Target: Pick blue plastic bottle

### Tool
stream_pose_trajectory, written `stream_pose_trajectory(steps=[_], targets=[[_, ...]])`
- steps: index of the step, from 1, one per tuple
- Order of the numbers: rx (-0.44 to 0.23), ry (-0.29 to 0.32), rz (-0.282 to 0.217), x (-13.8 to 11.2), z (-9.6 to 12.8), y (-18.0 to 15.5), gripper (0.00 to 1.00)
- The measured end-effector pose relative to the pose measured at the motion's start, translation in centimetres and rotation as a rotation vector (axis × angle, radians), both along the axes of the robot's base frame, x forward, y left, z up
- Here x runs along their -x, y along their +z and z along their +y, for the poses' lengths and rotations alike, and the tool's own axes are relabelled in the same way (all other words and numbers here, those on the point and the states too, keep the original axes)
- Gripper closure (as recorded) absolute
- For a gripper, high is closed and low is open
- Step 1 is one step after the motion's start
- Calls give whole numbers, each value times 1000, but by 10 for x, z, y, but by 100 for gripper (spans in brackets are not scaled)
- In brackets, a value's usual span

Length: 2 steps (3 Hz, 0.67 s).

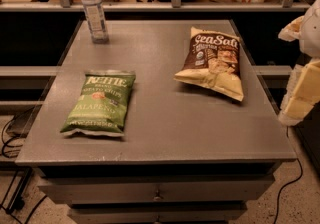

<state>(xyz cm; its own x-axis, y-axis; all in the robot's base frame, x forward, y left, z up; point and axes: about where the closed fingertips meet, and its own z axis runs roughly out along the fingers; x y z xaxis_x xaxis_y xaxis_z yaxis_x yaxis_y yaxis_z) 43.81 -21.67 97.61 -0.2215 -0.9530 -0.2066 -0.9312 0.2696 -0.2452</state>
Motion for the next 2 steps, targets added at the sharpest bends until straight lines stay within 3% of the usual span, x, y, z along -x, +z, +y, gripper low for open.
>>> stream_pose_trajectory(steps=[2], targets=[[-16, -4, -18, -1, 1, 2, 0]])
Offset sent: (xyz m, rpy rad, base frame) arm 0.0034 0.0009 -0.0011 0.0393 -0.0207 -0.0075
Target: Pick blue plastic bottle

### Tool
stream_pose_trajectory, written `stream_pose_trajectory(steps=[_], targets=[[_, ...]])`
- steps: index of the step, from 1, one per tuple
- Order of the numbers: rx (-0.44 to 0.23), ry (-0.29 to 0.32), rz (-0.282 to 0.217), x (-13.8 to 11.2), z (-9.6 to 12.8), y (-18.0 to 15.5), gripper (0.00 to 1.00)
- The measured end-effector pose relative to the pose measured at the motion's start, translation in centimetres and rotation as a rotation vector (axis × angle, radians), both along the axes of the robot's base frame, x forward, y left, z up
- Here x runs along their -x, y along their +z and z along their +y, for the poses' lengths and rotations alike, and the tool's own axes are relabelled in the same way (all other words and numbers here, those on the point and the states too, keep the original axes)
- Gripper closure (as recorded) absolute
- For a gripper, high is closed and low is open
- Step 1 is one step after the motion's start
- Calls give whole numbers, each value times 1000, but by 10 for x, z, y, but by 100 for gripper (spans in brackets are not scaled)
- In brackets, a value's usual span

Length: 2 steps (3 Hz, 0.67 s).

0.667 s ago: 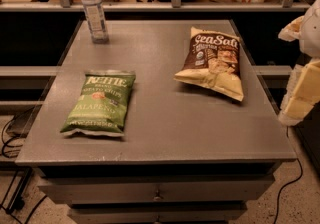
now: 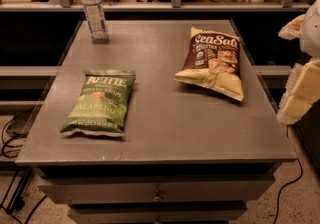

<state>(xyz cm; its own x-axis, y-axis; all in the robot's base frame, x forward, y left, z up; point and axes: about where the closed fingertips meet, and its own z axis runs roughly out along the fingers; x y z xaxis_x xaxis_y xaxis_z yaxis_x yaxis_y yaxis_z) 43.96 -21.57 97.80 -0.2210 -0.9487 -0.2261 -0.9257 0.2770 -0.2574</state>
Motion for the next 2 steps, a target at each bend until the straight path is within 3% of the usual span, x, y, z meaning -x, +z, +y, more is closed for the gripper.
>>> stream_pose_trajectory(steps=[1, 2], targets=[[-61, 9, -42, -9, 11, -5, 0], [-167, 42, -106, -25, 30, -10, 0]])
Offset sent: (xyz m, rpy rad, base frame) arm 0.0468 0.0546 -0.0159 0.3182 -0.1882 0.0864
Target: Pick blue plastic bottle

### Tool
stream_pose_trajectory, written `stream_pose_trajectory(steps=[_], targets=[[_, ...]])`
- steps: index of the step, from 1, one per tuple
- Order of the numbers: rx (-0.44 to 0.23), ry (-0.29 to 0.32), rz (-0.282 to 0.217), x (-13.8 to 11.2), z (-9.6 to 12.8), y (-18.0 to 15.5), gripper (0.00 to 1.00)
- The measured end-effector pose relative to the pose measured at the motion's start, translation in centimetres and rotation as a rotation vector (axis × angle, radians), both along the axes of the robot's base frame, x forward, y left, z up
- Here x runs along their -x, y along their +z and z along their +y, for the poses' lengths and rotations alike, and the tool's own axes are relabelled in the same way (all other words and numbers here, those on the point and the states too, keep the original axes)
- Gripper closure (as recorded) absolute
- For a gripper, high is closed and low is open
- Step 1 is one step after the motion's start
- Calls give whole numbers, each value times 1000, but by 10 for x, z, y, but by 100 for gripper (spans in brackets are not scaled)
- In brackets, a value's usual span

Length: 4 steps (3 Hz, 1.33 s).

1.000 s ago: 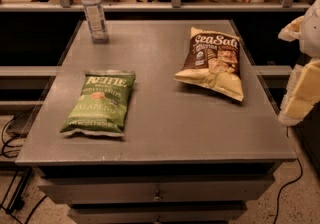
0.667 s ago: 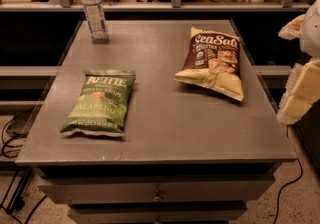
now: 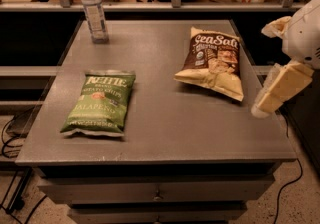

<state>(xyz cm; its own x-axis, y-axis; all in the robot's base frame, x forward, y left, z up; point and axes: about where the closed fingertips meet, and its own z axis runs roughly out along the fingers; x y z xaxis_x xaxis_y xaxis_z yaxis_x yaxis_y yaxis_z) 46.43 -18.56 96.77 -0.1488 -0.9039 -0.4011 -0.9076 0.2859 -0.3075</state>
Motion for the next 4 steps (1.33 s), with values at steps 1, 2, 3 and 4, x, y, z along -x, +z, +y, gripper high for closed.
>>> stream_pose_trajectory(steps=[1, 2, 3, 4], targets=[[-91, 48, -76, -23, 30, -2, 0], [-171, 106, -101, -55, 70, -7, 0], [-171, 106, -101, -55, 70, -7, 0], [-197, 81, -109, -69, 80, -12, 0]])
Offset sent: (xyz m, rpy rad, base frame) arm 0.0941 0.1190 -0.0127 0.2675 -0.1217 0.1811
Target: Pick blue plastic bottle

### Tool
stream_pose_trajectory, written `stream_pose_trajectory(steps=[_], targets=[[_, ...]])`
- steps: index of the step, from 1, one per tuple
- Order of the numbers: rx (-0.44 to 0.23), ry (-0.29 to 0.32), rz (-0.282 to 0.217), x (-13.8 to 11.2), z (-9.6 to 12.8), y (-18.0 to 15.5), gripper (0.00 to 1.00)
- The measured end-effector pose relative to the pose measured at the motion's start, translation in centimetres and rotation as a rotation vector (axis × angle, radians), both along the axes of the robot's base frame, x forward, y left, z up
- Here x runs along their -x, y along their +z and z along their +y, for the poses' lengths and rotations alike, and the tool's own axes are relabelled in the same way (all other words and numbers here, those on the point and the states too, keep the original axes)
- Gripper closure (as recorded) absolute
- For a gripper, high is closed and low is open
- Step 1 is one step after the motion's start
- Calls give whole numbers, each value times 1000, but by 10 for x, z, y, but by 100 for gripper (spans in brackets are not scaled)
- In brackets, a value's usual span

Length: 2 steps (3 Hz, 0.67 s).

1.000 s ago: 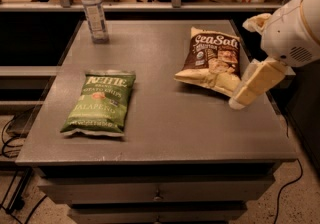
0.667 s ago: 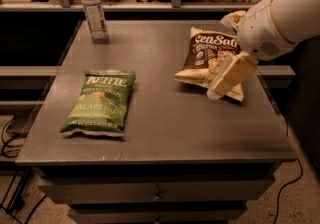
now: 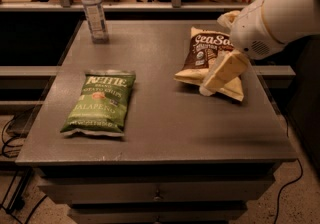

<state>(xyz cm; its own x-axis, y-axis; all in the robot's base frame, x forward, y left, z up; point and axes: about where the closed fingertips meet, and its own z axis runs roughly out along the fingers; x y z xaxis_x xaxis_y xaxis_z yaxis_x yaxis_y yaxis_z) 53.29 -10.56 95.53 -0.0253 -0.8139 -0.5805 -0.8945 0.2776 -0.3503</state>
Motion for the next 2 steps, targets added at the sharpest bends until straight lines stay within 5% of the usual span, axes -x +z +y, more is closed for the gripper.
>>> stream_pose_trajectory(steps=[2], targets=[[-184, -78, -3, -50, 57, -12, 0]])
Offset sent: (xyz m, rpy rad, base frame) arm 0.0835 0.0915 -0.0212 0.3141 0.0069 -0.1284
